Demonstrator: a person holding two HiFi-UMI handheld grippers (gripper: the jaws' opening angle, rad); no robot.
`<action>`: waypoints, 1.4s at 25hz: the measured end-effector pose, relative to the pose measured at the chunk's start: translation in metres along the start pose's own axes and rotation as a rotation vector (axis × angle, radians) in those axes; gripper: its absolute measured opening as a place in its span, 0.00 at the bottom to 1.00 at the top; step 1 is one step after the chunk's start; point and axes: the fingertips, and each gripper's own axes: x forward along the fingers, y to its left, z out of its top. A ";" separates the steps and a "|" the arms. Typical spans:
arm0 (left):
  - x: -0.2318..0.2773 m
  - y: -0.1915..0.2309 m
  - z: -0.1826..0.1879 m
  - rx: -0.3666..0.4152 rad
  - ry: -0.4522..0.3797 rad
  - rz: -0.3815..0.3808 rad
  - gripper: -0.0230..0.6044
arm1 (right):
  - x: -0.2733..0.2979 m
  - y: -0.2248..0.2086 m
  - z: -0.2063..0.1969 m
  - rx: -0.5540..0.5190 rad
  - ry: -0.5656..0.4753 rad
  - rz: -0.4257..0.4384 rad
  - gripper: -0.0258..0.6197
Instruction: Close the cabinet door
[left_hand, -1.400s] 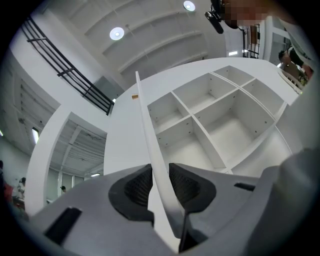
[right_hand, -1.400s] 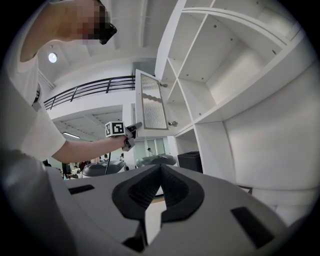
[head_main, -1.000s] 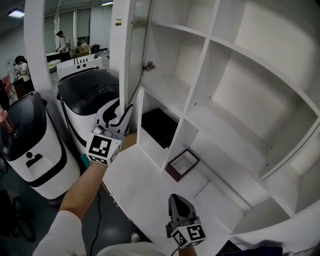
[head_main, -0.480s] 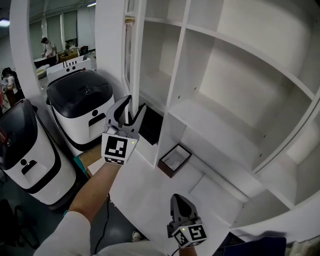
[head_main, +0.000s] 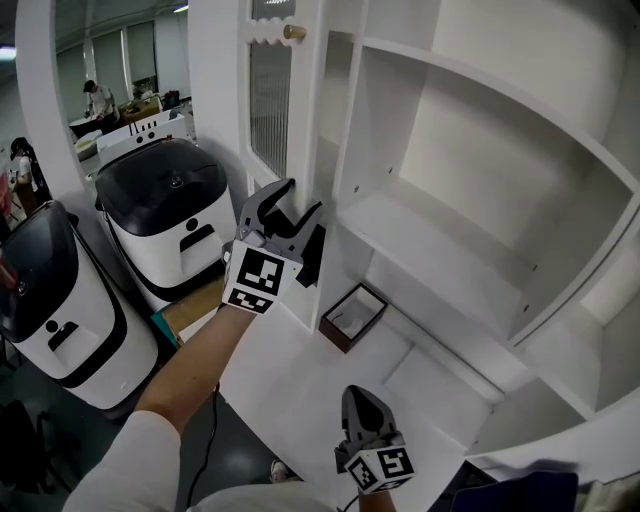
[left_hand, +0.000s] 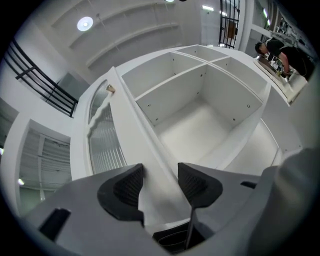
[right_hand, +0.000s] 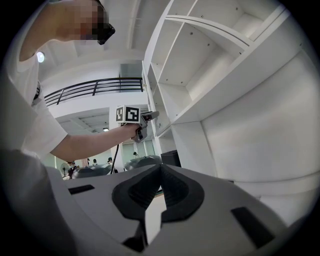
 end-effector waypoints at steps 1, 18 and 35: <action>0.004 -0.003 -0.001 0.008 0.005 -0.012 0.36 | 0.000 0.000 0.000 0.001 0.001 0.000 0.04; 0.049 -0.025 -0.011 0.072 0.071 -0.102 0.38 | -0.007 -0.014 -0.009 0.029 0.013 -0.030 0.04; 0.051 -0.028 -0.012 0.099 0.046 -0.186 0.39 | 0.012 0.000 -0.014 0.012 0.050 0.024 0.04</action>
